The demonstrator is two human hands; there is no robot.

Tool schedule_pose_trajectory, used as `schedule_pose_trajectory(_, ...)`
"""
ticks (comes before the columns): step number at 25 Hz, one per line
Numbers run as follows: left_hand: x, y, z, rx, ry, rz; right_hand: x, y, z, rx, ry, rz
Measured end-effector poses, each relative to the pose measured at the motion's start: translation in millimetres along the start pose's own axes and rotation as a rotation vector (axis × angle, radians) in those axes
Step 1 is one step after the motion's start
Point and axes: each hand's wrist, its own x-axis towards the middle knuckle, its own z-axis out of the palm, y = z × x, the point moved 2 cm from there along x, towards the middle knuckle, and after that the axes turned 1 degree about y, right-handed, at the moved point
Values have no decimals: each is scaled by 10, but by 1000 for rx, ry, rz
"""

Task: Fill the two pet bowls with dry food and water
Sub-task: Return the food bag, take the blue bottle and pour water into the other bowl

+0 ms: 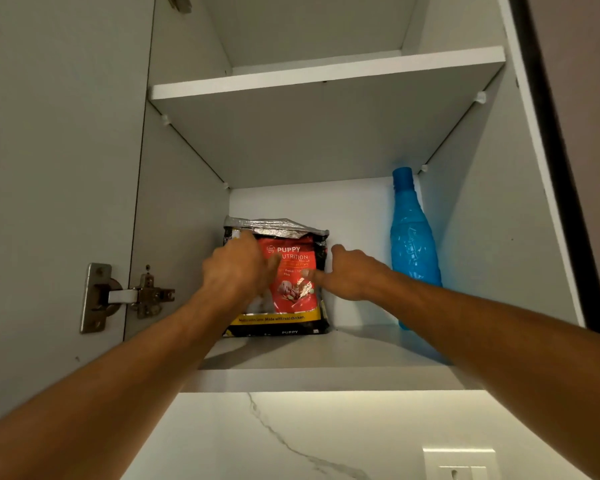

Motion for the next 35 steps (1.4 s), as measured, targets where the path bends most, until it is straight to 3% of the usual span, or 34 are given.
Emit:
schedule_pose_trajectory(2, 28, 138, -66, 93, 145, 148, 45, 51, -65, -153, 250, -54)
schedule_pose_trajectory(4, 63, 289, -134, 156, 186, 256, 80, 87, -183, -283, 429, -103)
schedule_pose_trajectory(8, 169, 547, -93, 181, 155, 298, 58, 291, -505, -330, 544, -25)
schedule_pose_trajectory(16, 277, 1393, 184, 82, 110, 334, -154, 855, -596, -154, 592, 171)
schedule_pose_trajectory(22, 529, 2192, 516, -284, -108, 234, -119, 1126, -244, 478, 421, 397)
schedule_pose_trajectory(27, 699, 2528, 816, -514, -306, 80, -29, 1302, -218, 508, 284, 480)
schedule_pose_trajectory(35, 608, 2401, 841, -613, -246, 90, -40, 1267, -220, 558, 310, 467)
